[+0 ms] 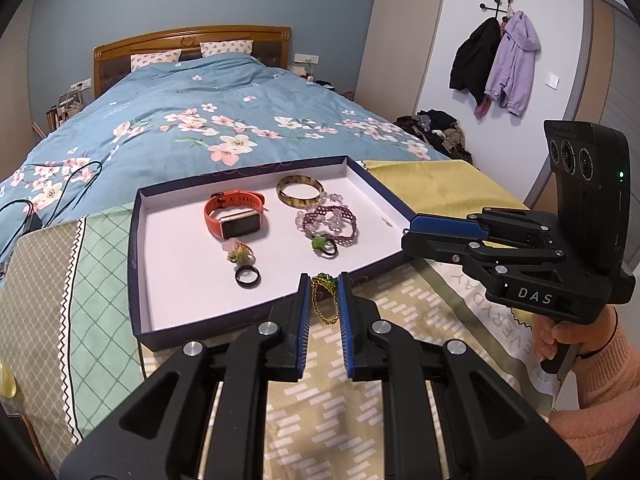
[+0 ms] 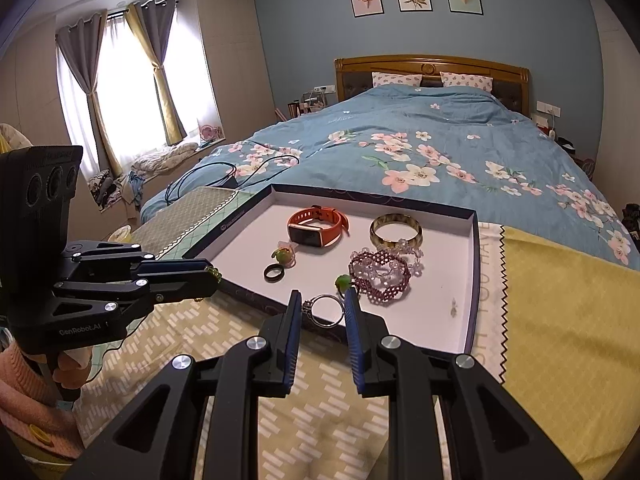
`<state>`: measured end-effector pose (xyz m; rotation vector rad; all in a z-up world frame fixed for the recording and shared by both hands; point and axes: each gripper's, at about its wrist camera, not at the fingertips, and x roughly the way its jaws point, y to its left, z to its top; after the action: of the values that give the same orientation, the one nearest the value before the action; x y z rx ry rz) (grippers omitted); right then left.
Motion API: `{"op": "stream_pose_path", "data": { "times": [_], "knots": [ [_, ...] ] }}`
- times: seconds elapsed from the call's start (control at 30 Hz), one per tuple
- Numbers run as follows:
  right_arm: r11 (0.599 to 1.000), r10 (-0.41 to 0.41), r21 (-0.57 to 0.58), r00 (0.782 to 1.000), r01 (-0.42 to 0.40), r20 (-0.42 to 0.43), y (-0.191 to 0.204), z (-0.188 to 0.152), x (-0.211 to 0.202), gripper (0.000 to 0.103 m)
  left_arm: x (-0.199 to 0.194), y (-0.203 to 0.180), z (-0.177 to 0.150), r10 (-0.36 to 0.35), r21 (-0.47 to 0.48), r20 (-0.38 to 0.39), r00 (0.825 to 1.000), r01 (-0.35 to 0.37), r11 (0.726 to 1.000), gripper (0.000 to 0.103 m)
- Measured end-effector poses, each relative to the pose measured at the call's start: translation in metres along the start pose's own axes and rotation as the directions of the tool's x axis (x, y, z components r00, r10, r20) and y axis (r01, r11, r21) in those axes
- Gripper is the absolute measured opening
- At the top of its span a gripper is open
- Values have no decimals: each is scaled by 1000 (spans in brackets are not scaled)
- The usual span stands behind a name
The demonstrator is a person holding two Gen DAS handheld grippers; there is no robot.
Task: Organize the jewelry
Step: 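Carry the gold chain and silver ring with both tools over the tray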
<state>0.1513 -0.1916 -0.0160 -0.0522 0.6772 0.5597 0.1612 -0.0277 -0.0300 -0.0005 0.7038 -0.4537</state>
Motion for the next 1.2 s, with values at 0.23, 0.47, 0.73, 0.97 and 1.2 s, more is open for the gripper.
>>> {"op": "stream_pose_path", "data": {
  "times": [0.23, 0.47, 0.73, 0.97, 1.2],
  "knots": [
    [1000, -11, 11, 1000, 11, -5, -7, 4, 8, 20, 6, 7, 5, 17, -7, 4, 1000, -17, 1000, 14],
    [999, -13, 29, 1000, 13, -15, -14, 6, 15, 20, 14, 13, 10, 31, -17, 0, 1000, -31, 999, 14],
    [999, -14, 40, 1000, 15, -22, -18, 9, 21, 20, 23, 16, 16, 43, -23, -4, 999, -43, 999, 14],
    [999, -15, 42, 1000, 17, -27, -21, 11, 26, 20, 31, 19, 20, 49, -26, -8, 999, -49, 998, 14],
    [999, -14, 41, 999, 16, -31, -22, 14, 30, 20, 35, 22, 22, 54, -31, -13, 998, -54, 998, 14]
  ]
}}
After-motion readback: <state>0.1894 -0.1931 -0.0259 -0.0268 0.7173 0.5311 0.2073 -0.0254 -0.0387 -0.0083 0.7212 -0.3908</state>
